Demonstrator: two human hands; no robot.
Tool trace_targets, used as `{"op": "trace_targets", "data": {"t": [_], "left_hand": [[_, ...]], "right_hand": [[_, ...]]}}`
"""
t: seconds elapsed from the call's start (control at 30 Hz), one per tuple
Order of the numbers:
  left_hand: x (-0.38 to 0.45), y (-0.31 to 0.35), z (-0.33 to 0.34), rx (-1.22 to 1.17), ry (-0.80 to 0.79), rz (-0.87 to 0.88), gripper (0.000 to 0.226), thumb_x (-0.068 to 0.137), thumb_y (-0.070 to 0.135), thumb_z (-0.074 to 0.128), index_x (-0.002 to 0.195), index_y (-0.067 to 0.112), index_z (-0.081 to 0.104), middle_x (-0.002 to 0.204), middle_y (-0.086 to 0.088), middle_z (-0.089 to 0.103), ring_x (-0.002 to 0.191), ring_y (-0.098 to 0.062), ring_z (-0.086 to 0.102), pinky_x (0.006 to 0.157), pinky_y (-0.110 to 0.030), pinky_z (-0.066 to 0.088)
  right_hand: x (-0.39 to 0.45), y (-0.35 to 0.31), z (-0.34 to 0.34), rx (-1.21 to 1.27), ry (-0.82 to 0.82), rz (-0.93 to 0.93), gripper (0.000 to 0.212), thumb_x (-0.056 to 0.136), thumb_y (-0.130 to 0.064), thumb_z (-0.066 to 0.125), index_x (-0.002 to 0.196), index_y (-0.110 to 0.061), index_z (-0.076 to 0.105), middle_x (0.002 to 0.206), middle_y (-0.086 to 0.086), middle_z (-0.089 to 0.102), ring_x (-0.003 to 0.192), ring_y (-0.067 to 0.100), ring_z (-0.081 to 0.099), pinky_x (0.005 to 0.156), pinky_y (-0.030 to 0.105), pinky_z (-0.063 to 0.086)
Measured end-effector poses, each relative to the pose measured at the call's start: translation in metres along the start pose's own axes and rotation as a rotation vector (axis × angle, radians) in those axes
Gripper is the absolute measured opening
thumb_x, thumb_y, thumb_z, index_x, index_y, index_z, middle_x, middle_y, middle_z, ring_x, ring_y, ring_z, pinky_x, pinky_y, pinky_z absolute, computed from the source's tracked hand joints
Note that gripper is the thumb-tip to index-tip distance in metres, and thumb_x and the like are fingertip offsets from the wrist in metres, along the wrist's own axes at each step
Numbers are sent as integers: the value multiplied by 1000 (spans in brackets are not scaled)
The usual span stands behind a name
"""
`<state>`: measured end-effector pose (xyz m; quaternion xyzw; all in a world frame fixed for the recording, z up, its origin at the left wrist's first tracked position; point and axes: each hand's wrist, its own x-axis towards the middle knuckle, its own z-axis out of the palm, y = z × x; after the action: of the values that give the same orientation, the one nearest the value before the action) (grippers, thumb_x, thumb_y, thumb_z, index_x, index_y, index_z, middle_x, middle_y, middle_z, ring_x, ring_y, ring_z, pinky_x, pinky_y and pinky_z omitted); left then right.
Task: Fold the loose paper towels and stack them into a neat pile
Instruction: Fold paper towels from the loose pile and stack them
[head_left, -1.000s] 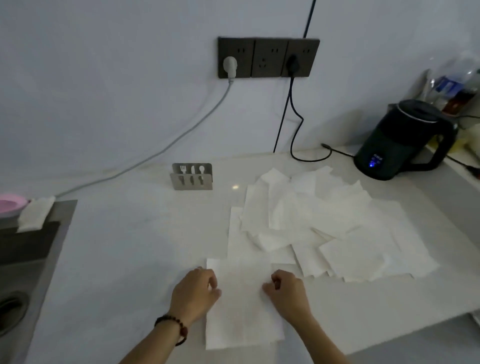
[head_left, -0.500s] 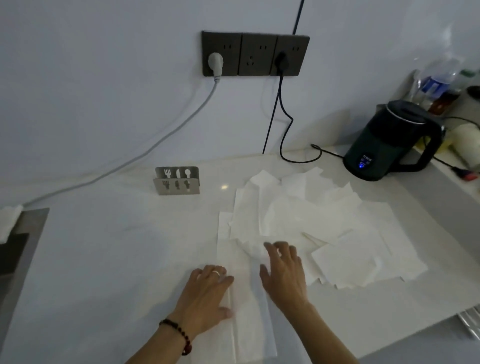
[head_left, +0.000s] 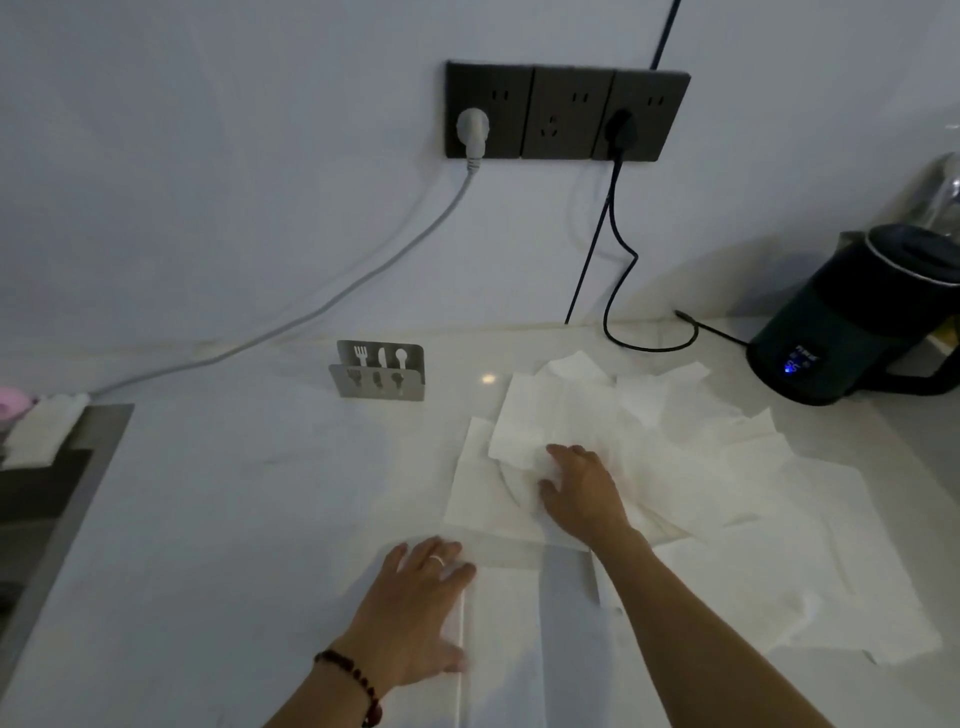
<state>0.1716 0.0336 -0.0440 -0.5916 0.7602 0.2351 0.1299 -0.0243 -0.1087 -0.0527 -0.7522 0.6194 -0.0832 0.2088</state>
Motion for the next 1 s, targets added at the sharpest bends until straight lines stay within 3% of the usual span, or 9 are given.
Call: {"op": "trace_targets", "data": {"t": [0.1, 0.2, 0.3, 0.47, 0.57, 0.67, 0.8, 1.0], "left_hand": [[-1, 0, 0, -27, 25, -3, 78, 88, 60, 50, 152, 26, 20, 163, 2, 5, 149, -17, -2, 120, -41, -1], [-1, 1, 0, -18, 47, 5, 70, 92, 56, 46, 151, 25, 23, 162, 1, 8, 149, -16, 0, 119, -40, 1], [-1, 1, 2, -20, 50, 4, 67, 94, 54, 42, 151, 25, 23, 163, 1, 8, 149, -16, 0, 119, -38, 1], [-2, 4, 1, -12, 54, 4, 62, 97, 51, 39, 150, 24, 25, 162, -1, 11, 149, -18, 3, 120, -39, 3], [-1, 4, 0, 0, 55, 7, 61, 96, 47, 44, 149, 24, 27, 162, -1, 13, 149, -19, 5, 120, -40, 5], [-1, 0, 0, 12, 59, 10, 62, 95, 43, 50, 149, 23, 27, 161, -3, 14, 148, -20, 7, 120, -40, 8], [-2, -3, 2, -27, 68, -10, 65, 94, 41, 52, 150, 21, 26, 161, -3, 12, 148, -19, 7, 121, -38, 8], [-3, -2, -1, -56, 147, -25, 56, 97, 42, 45, 147, 20, 33, 160, -2, 19, 147, -18, 13, 119, -35, 12]], "right_hand": [[0, 6, -9, 69, 46, 50, 37, 85, -6, 53, 121, -10, 64, 110, 9, 68, 103, 28, 62, 90, 33, 48], [-4, 9, -13, 49, 60, 74, 18, 88, -11, 57, 97, -13, 72, 93, 3, 73, 84, 23, 66, 75, 30, 52], [-10, 7, -18, 81, 88, 62, 14, 90, -20, 60, 89, -15, 73, 86, -1, 72, 78, 20, 65, 69, 30, 51], [-17, 3, -17, -14, 105, -4, 34, 87, -42, 63, 109, -17, 71, 110, -1, 65, 104, 21, 58, 91, 36, 47], [-9, -14, -11, -90, 155, -75, 47, 86, -48, 62, 122, -18, 63, 118, 1, 62, 110, 22, 54, 91, 35, 44], [5, -35, 3, -213, 95, -157, 52, 86, -52, 60, 125, -18, 59, 120, 2, 59, 111, 23, 52, 91, 36, 45], [13, -44, 20, -292, 1, -133, 29, 93, -34, 51, 111, -14, 62, 110, 4, 58, 104, 25, 55, 86, 37, 46], [13, -34, 26, -19, 63, -77, 23, 93, -17, 52, 82, -11, 70, 85, 6, 61, 79, 26, 60, 68, 35, 50]]}}
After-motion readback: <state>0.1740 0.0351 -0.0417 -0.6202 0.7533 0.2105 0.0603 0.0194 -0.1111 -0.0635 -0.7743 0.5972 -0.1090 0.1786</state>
